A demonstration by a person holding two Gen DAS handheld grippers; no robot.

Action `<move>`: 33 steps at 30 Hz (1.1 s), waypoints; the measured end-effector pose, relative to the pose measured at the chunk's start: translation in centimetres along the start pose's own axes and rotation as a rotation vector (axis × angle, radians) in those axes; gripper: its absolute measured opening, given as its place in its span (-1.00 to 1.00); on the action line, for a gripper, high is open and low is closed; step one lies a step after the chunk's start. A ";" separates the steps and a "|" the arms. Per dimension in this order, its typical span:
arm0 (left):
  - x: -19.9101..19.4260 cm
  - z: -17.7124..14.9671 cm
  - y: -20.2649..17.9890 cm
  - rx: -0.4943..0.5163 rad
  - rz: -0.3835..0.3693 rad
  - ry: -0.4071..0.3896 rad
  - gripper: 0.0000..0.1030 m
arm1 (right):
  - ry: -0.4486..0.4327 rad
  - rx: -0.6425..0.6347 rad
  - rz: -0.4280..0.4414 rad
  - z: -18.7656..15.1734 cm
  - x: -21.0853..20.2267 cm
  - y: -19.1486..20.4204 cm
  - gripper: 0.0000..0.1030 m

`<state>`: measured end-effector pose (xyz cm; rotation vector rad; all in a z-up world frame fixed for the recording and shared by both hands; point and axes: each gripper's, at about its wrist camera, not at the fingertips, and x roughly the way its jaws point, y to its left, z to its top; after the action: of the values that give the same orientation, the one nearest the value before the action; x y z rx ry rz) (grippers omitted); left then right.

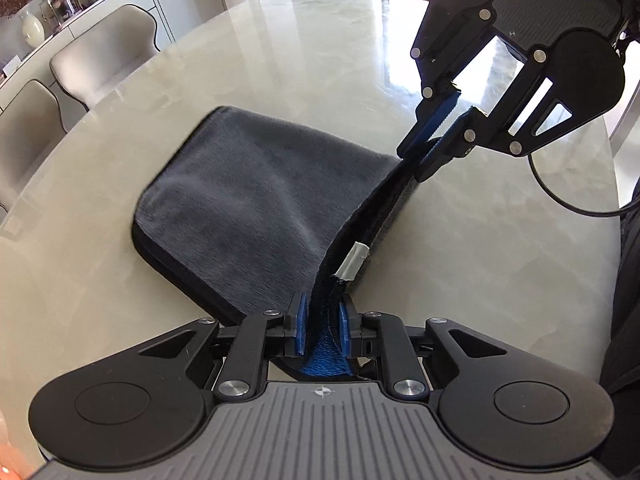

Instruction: Fold towel

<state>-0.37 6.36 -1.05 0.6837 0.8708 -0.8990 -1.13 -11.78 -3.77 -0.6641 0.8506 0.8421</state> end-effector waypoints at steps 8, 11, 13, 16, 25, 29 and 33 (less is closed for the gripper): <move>0.6 1.8 2.3 0.085 0.005 0.020 -0.69 | -0.001 -0.069 0.000 1.6 0.2 -2.8 -0.77; 1.3 2.3 3.6 0.091 -0.006 0.030 -0.69 | -0.001 -0.055 0.016 2.2 0.8 -4.8 -0.77; 1.7 2.8 4.7 0.095 -0.010 0.034 -0.69 | -0.003 -0.046 0.026 2.6 1.3 -6.0 -0.77; 2.1 3.5 6.2 0.105 0.001 0.030 -0.69 | -0.004 -0.056 0.026 3.4 2.0 -7.7 -0.77; 2.8 5.9 10.5 0.132 0.052 0.015 -0.69 | -0.039 -0.078 -0.049 5.7 2.8 -13.3 -0.77; 4.1 6.3 11.5 0.117 -0.006 0.076 -0.58 | -0.038 -0.009 -0.044 6.2 3.5 -16.3 -0.74; 5.0 5.2 10.9 0.107 -0.058 0.116 -0.52 | -0.042 0.148 0.100 5.3 4.3 -17.2 -0.36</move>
<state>12.63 5.37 -1.28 0.8129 0.9547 -0.9707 17.06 -14.83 -1.80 -0.4759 0.9042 0.8714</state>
